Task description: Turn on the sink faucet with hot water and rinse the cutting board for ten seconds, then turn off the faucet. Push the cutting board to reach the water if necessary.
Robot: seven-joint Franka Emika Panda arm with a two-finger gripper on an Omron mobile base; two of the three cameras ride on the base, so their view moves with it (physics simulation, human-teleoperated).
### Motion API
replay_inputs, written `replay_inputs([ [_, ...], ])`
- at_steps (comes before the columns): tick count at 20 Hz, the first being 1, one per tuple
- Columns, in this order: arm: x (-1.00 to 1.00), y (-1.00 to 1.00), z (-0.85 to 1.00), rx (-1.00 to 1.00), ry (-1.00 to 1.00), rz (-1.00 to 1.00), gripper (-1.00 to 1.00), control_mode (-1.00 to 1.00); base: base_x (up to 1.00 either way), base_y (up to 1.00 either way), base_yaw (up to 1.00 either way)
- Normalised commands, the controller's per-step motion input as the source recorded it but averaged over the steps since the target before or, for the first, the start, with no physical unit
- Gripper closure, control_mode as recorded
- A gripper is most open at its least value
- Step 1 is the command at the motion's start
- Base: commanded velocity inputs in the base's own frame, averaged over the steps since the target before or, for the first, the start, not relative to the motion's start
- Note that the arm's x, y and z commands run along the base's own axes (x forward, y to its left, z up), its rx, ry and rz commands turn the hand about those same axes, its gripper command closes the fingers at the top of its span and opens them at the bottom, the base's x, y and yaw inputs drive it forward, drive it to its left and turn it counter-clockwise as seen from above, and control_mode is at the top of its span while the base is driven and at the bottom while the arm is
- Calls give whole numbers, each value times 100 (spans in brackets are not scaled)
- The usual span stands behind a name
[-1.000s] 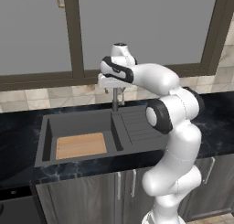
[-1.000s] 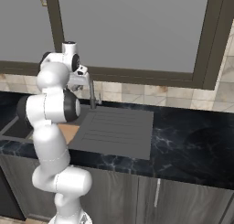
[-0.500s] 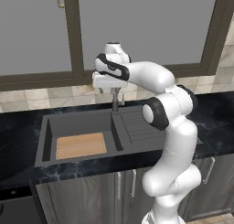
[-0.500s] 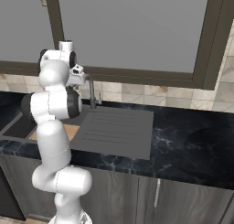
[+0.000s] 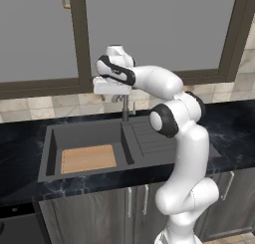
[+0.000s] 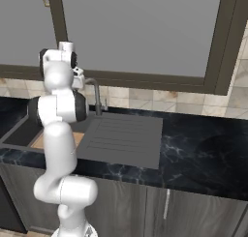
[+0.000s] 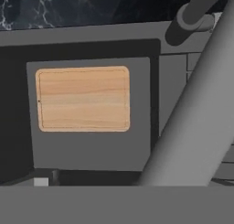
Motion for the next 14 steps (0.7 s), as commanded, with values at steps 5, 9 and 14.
replay_inputs([
  [5, 24, 26, -21, 0, 7, 0, -100, -100, 0, 0, 0],
  [9, 25, 29, -24, 0, 5, 0, -100, -100, 0, 0, 0],
  [14, 24, 27, -22, 0, 4, 0, -100, -100, 0, 0, 0],
])
